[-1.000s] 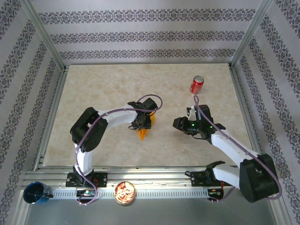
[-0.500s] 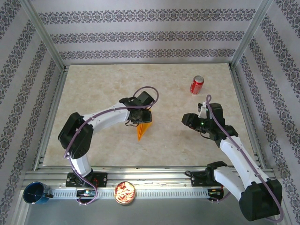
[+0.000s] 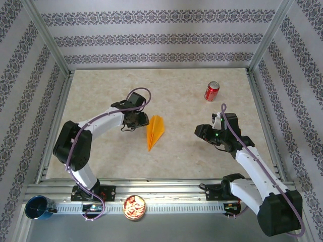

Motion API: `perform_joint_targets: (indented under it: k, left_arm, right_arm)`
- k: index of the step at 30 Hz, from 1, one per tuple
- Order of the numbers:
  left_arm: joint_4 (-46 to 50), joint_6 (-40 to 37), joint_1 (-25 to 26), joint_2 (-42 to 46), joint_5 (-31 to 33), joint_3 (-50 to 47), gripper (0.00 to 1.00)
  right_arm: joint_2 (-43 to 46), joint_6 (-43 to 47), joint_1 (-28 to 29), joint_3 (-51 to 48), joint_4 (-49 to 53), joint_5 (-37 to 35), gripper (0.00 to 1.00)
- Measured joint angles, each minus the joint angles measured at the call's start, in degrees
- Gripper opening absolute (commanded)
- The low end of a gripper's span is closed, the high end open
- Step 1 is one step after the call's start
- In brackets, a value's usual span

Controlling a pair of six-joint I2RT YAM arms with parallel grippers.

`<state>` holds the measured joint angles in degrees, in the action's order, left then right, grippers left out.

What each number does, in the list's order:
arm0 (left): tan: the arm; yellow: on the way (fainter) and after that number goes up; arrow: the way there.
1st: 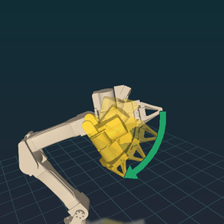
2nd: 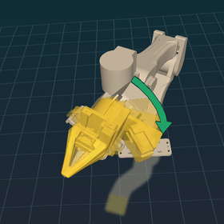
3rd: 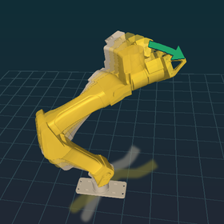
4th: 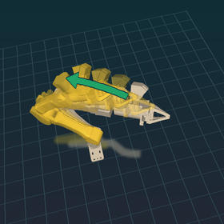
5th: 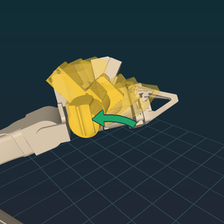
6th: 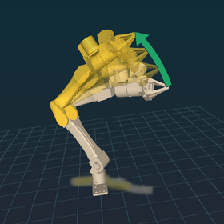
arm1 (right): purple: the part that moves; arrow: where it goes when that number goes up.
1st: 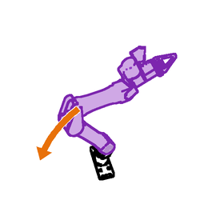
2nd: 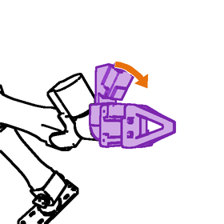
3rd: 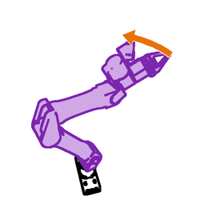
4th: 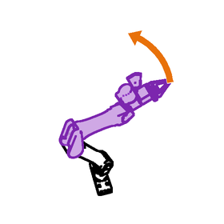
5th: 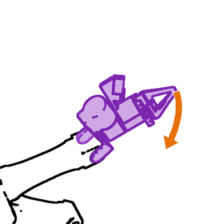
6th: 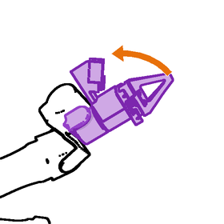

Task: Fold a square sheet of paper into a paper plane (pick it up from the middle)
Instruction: Move a paper plane to the center of the table.

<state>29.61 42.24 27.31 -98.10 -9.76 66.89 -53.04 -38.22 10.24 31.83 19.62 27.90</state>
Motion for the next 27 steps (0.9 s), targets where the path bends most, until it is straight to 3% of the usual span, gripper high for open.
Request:
perform_joint_targets:
  k: [8, 15, 19, 27]
  left_arm:
    - [-5.68, 0.04, -1.29, -5.66, -8.15, -0.31, 0.32]
    - [-7.43, 0.5, -1.95, -7.89, -9.64, -1.2, 0.11]
    - [-10.54, 1.77, -1.95, -7.87, -9.81, -3.56, 0.07]
    - [-14.73, 4.37, -2.05, -6.62, -9.94, -7.21, 0.07]
  right_arm:
    - [-0.52, -1.03, 0.02, -0.15, -0.96, 0.02, 0.43]
    - [-1.51, -1.05, 0.04, -0.15, -1.4, 0.02, 0.43]
    - [-2.16, -1.03, 0.04, -0.15, -1.49, 0.02, 0.43]
    - [-3.06, -1.03, 0.04, -0.15, -1.86, 0.04, 0.43]
